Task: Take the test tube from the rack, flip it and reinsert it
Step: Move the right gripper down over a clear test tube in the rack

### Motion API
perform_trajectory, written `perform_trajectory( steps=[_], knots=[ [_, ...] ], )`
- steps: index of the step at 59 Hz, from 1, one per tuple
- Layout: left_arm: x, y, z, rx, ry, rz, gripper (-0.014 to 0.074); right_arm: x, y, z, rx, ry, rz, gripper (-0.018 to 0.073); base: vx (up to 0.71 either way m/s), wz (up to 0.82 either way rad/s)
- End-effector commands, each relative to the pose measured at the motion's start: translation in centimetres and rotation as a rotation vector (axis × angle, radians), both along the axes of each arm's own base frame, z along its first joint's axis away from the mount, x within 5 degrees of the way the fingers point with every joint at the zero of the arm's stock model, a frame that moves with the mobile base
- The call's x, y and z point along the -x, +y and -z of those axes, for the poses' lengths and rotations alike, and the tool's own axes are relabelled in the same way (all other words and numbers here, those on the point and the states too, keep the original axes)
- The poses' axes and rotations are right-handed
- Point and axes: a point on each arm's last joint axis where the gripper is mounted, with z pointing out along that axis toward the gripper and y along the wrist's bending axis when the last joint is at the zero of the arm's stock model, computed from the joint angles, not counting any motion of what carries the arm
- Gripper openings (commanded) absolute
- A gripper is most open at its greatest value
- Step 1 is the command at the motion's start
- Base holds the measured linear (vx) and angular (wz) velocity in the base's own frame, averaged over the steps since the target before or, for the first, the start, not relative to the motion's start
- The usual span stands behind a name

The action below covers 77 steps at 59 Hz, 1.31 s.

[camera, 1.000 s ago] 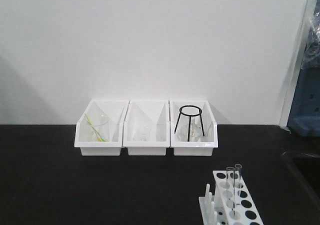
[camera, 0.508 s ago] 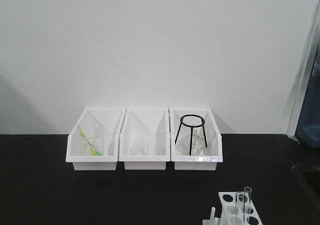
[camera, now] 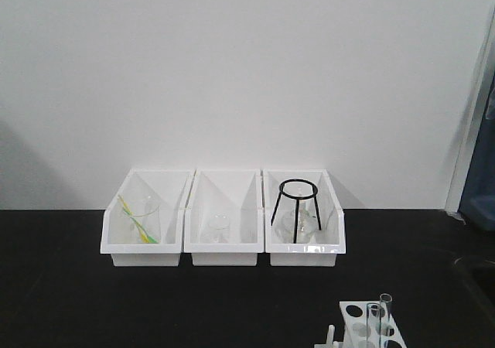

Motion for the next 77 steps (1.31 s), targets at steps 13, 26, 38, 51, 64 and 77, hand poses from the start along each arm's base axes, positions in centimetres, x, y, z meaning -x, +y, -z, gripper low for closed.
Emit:
perform_trajectory(
  steps=[13,26,38,51,64,77],
  knots=[
    [-0.1,-0.1,-0.8,-0.005,-0.099,0.011,-0.0006,0.0,0.1,-1.7,-0.011,-0.190,-0.012,-0.0008,0.00,0.00],
    [-0.1,-0.1,-0.8,-0.005,-0.099,0.011,-0.0006,0.3,0.3,-3.4,-0.030,-0.380,-0.031,-0.0008,0.00,0.00],
    [-0.1,-0.1,-0.8,-0.005,-0.099,0.011,-0.0006,0.6,0.1,-6.8,-0.051,-0.336,-0.017,-0.0008,0.00,0.00],
    [-0.1,-0.1,-0.8,-0.005,-0.099,0.011,-0.0006,-1.8,0.1,-11.5,-0.039,-0.144,0.003,-0.0005,0.00,0.00],
    [-0.1,-0.1,-0.8,-0.005,-0.099,0.011,-0.0006,-4.8,0.4,-10.7,-0.037,-0.041,-0.002,0.0009,0.00,0.00],
    [-0.1,-0.1,-0.8,-0.005,-0.099,0.011,-0.0006,-6.8,0.6,-9.8,-0.091,0.029,0.003,0.0089,0.00,0.00]
  ],
)
